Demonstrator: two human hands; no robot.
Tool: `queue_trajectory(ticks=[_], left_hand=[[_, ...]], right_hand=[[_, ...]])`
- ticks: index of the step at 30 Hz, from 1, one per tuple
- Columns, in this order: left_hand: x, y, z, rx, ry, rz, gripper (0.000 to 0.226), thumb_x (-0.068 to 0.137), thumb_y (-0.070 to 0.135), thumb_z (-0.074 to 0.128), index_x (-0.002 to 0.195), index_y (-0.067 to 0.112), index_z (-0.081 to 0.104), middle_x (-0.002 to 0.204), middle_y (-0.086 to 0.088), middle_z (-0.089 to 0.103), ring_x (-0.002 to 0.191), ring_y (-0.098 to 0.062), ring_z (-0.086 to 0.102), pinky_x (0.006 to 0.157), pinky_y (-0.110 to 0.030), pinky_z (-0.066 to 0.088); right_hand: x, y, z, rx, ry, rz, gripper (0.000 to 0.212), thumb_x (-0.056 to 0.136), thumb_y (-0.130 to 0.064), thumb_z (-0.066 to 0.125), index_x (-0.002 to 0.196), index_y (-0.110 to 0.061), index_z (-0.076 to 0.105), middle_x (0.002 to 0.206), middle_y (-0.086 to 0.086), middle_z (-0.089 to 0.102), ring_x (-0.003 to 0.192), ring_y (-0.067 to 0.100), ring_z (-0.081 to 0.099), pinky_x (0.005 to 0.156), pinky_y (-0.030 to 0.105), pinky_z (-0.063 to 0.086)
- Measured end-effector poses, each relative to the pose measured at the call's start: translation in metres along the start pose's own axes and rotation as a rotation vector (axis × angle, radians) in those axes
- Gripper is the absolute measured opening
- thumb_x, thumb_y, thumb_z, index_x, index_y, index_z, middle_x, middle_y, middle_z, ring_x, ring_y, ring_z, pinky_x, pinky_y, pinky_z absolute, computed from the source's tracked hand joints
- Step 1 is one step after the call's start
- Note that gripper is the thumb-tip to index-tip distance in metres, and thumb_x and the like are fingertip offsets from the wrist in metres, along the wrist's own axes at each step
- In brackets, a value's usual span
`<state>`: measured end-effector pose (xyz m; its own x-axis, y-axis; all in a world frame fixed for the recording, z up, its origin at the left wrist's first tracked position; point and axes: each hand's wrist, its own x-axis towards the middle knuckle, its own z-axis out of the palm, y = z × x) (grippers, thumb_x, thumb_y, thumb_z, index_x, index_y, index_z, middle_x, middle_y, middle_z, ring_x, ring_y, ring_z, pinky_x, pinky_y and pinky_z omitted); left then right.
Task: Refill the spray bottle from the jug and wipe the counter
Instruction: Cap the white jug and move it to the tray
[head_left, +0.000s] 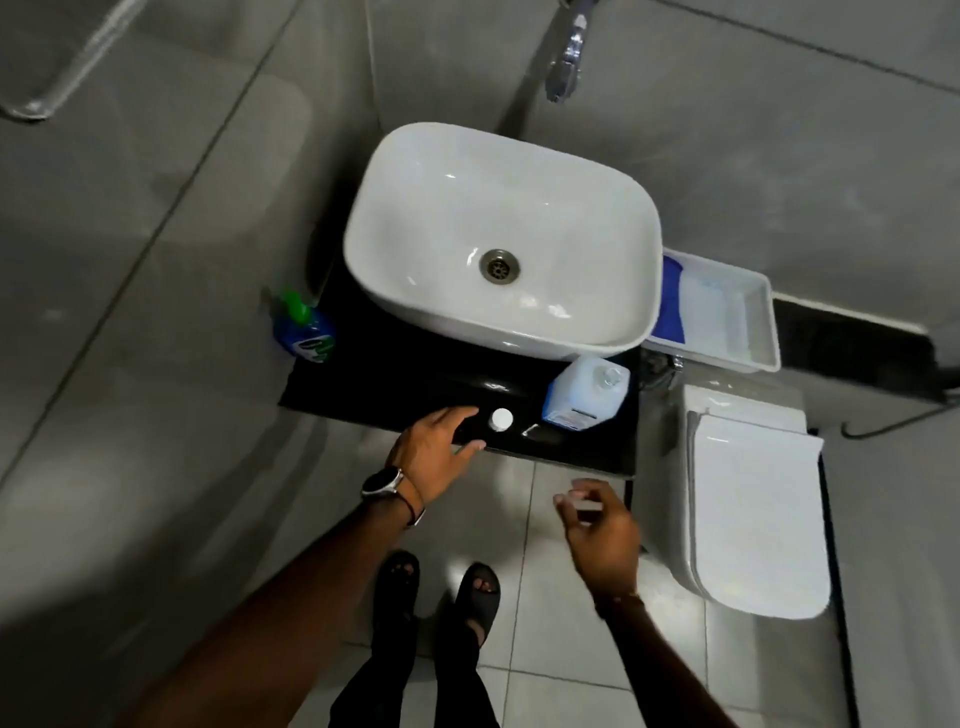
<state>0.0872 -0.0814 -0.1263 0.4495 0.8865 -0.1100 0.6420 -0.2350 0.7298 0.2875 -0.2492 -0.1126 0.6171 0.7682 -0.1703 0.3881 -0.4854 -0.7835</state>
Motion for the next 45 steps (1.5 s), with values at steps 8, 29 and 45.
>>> queue_trajectory(ticks=[8,29,45], left_hand=[[0.046,0.041,0.03,0.188,-0.177,0.15,0.037,0.087,0.024,0.074,0.124,0.021,0.07,0.126,-0.001,0.066,0.111,-0.026,0.063,0.1,-0.032,0.051],[0.062,0.167,0.005,-0.164,0.055,0.331,0.036,0.086,0.023,0.078,0.118,0.009,0.074,0.12,-0.009,0.073,0.109,-0.023,0.069,0.099,-0.036,0.054],[0.076,0.169,-0.021,-0.078,-0.11,0.424,0.058,0.075,-0.004,0.065,0.131,0.011,0.066,0.139,-0.012,0.061,0.132,-0.025,0.056,0.114,-0.034,0.043]], right_hand=[[0.102,-0.007,-0.055,0.174,-0.106,-0.001,0.11,0.06,-0.016,0.099,0.151,-0.028,0.039,0.155,-0.006,0.042,0.129,0.015,0.055,0.102,0.033,0.054],[0.128,-0.028,-0.028,0.118,-0.23,-0.196,0.076,0.07,-0.043,0.087,0.134,-0.049,0.048,0.128,-0.021,0.065,0.118,0.003,0.063,0.096,0.023,0.053],[0.131,-0.026,-0.022,0.144,-0.263,-0.181,0.078,0.074,-0.032,0.09,0.141,-0.034,0.049,0.131,-0.014,0.065,0.114,0.004,0.064,0.088,0.009,0.052]])
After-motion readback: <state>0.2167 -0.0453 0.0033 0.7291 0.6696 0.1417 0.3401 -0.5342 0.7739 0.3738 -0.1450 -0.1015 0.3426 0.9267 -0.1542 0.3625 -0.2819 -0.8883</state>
